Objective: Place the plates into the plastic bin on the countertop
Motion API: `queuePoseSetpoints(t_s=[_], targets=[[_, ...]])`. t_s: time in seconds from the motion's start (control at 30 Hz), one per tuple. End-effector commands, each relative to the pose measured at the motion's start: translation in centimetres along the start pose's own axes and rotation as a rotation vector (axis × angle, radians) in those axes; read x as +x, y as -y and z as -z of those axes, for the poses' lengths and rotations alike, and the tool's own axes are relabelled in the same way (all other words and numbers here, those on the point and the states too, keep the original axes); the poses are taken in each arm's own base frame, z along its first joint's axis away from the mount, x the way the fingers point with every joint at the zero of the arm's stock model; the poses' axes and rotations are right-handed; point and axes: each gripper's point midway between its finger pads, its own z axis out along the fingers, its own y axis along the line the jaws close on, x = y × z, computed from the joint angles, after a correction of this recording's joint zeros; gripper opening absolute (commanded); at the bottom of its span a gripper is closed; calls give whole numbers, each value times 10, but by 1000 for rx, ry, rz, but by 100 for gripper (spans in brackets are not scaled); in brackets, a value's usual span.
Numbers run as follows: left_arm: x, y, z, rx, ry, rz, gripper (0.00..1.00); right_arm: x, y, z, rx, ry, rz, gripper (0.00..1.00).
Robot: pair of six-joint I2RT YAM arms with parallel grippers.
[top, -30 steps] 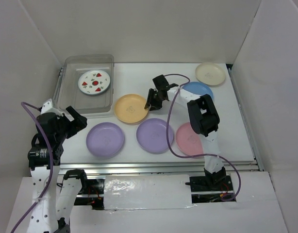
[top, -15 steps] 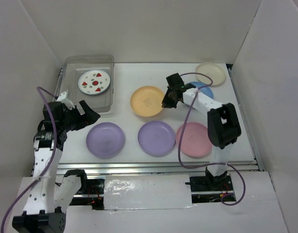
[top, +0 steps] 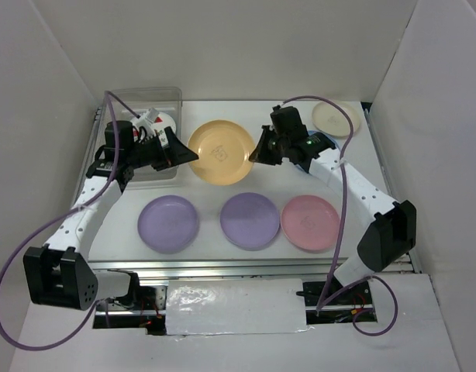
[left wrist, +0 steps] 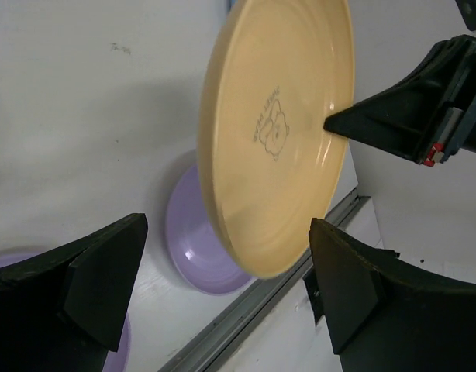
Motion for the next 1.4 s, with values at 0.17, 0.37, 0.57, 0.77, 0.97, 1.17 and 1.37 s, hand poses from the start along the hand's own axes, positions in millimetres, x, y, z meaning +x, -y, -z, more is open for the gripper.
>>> queuePoseSetpoints(t_s=[0.17, 0.37, 0.57, 0.77, 0.97, 1.17, 1.37], targets=[[-12, 19, -17, 62, 0, -65, 66, 1, -34, 60, -183, 43, 41, 0], [-25, 27, -22, 68, 20, -74, 0, 9, -29, 55, -160, 25, 55, 16], [-96, -13, -1, -182, 240, 63, 0, 5, 12, 74, -92, 117, -17, 100], [-168, -147, 34, -375, 464, 437, 0, 39, 37, 84, -149, 120, -36, 100], [-204, -237, 7, -514, 445, 483, 0, 75, 42, 86, -222, 62, -10, 100], [-222, -288, -18, -660, 391, 431, 0, 88, 41, 97, -281, 59, 19, 100], [-207, -317, -25, -743, 351, 448, 0, 96, 38, 100, -327, 51, 30, 100]])
